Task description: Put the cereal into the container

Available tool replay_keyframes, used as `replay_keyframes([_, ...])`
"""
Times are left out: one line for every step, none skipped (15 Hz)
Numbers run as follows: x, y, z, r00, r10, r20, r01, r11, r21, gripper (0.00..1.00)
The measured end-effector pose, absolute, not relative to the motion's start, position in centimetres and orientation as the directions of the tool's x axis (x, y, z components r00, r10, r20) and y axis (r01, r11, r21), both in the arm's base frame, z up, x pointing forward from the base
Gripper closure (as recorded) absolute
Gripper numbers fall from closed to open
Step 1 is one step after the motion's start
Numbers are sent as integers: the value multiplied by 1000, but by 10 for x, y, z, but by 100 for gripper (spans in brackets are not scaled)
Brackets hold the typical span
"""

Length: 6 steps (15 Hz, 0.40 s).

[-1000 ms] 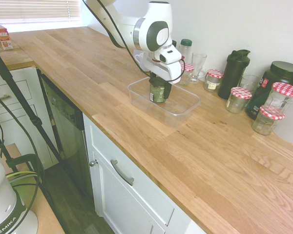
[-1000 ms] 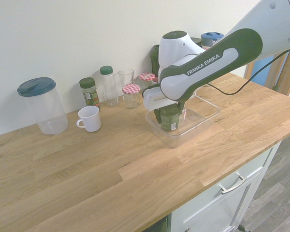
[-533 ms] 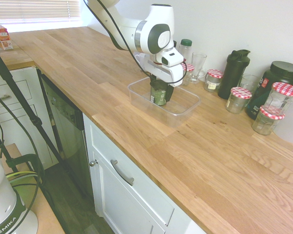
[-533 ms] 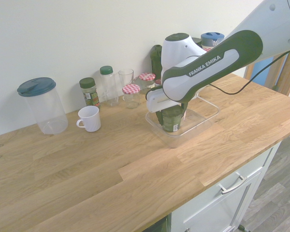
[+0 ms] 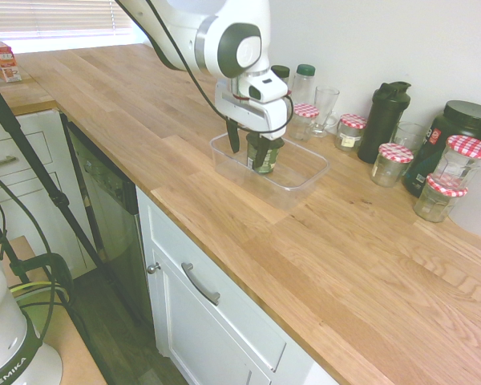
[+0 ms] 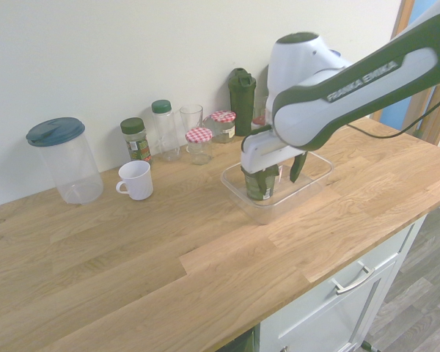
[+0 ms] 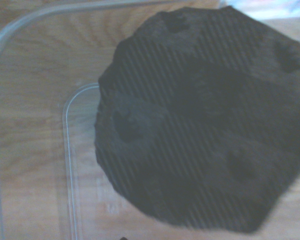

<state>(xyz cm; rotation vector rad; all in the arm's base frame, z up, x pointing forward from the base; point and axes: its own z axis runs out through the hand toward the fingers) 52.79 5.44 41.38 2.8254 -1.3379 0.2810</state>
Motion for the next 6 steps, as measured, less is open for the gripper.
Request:
replay_keyframes([518, 42, 435, 619, -767, 171, -767, -636, -77, 0])
replay_keyframes([510, 25, 453, 618, -767, 174, -768, -636, -75, 0])
replay_keyframes([503, 4, 467, 620, -766, 169, -768, -637, -68, 0])
replay_keyframes([497, -14, 475, 625, -765, 157, -767, -639, -61, 0])
replay_keyframes([493, -31, 480, 633, -761, 145, -762, -645, -56, 0])
replay_keyframes([489, -44, 483, 641, -756, 133, -757, -651, -52, 0])
